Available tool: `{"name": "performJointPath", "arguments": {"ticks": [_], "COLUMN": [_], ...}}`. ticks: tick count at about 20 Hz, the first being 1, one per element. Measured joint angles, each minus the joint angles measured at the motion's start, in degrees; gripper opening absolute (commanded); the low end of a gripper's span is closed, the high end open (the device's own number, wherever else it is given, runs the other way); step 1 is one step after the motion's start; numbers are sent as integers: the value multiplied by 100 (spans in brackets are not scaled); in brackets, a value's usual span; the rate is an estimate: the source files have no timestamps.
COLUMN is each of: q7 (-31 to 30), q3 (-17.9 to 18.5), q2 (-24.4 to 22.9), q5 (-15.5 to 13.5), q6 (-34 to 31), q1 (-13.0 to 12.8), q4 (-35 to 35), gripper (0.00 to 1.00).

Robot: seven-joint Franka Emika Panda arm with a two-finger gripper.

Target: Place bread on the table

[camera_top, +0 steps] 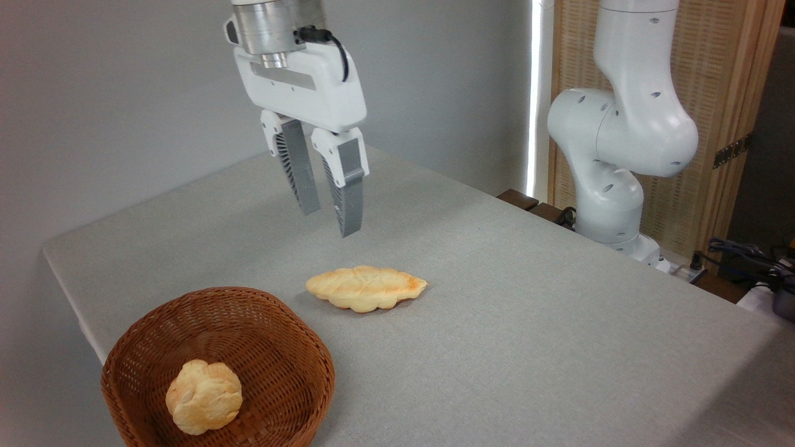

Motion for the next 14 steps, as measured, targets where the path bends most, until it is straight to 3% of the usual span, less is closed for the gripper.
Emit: {"name": "performJointPath", "arguments": {"ticks": [5, 14], "q7": [-14, 3], "q3": [5, 3], "q2": [432, 475], "q5": [-255, -327], "q6": [-163, -256], "q1": [185, 297], "q4": [715, 846], "gripper": [100, 100]}}
